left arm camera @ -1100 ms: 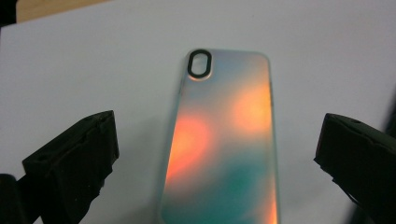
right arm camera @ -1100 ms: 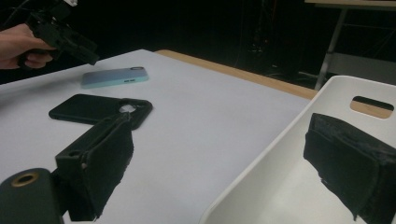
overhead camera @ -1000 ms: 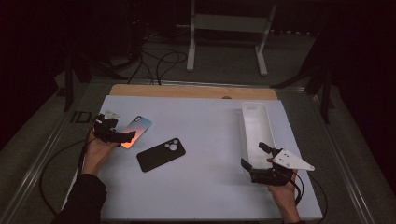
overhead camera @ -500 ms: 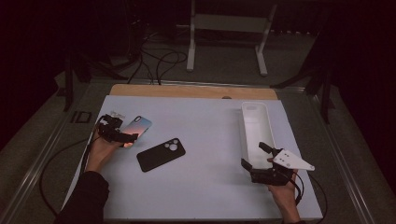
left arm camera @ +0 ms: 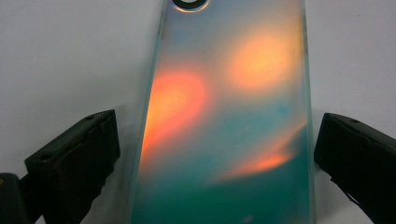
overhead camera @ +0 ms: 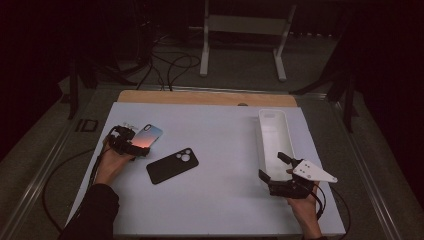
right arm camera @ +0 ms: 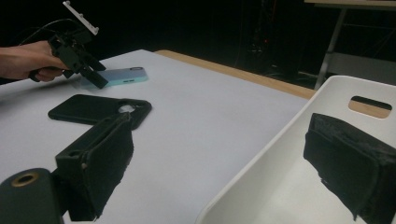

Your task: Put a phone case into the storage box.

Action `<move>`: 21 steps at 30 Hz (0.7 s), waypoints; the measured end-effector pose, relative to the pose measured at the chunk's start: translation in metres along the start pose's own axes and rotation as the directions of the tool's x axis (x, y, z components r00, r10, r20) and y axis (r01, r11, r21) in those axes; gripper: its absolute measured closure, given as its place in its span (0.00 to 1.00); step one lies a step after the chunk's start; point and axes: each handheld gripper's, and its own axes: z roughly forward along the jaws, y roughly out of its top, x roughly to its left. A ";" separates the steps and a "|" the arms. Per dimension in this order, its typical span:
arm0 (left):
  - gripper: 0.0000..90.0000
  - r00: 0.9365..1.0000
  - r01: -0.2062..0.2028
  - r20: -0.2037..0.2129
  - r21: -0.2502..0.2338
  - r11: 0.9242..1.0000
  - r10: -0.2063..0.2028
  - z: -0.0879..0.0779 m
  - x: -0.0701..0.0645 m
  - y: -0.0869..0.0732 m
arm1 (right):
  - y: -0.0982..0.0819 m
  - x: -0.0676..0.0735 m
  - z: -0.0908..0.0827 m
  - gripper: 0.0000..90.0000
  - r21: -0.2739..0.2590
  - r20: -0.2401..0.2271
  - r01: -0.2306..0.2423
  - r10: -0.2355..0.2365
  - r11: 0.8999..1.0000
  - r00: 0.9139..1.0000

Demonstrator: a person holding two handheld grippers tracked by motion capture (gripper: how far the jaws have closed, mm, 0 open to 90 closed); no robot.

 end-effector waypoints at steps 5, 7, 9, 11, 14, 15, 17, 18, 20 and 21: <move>0.11 1.000 -0.007 0.003 0.024 1.000 0.007 -0.004 -0.003 0.001 | 0.000 0.000 0.000 0.09 0.000 -0.001 0.002 -0.002 1.000 1.000; 0.16 1.000 -0.010 0.007 0.038 0.999 0.009 -0.006 -0.004 0.002 | 0.000 0.000 0.001 0.09 0.001 -0.001 0.003 -0.003 1.000 1.000; 0.18 1.000 -0.016 0.013 0.053 0.998 0.015 -0.008 -0.005 0.002 | 0.000 0.001 0.001 0.09 0.001 -0.001 0.003 -0.003 1.000 1.000; 0.18 1.000 -0.020 0.019 0.071 0.997 0.018 -0.009 -0.005 0.002 | 0.000 0.001 0.000 0.09 0.001 0.000 0.004 -0.004 1.000 1.000; 0.18 1.000 -0.024 0.023 0.091 0.996 0.022 -0.010 -0.007 0.003 | 0.000 0.001 0.000 0.09 0.001 0.001 0.001 -0.001 1.000 1.000; 0.18 1.000 -0.025 0.021 0.097 0.995 0.023 -0.010 -0.008 0.003 | 0.000 0.001 0.000 0.09 0.001 0.001 0.001 -0.001 1.000 1.000; 0.19 0.999 -0.032 0.015 0.104 0.994 0.031 -0.011 -0.009 0.004 | 0.000 0.001 0.000 0.09 0.003 0.000 0.004 -0.004 1.000 1.000; 0.19 0.999 -0.031 0.011 0.105 0.994 0.030 -0.011 -0.009 0.004 | 0.000 0.001 0.000 0.09 0.002 0.000 0.005 -0.005 1.000 1.000; 0.19 1.000 -0.028 0.008 0.100 0.995 0.027 -0.011 -0.009 0.003 | 0.000 0.001 0.000 0.09 0.001 0.000 0.005 -0.005 1.000 1.000; 0.19 1.000 -0.025 0.006 0.099 0.995 0.025 -0.011 -0.010 0.003 | 0.000 0.000 0.000 0.09 0.000 0.000 0.005 -0.005 1.000 1.000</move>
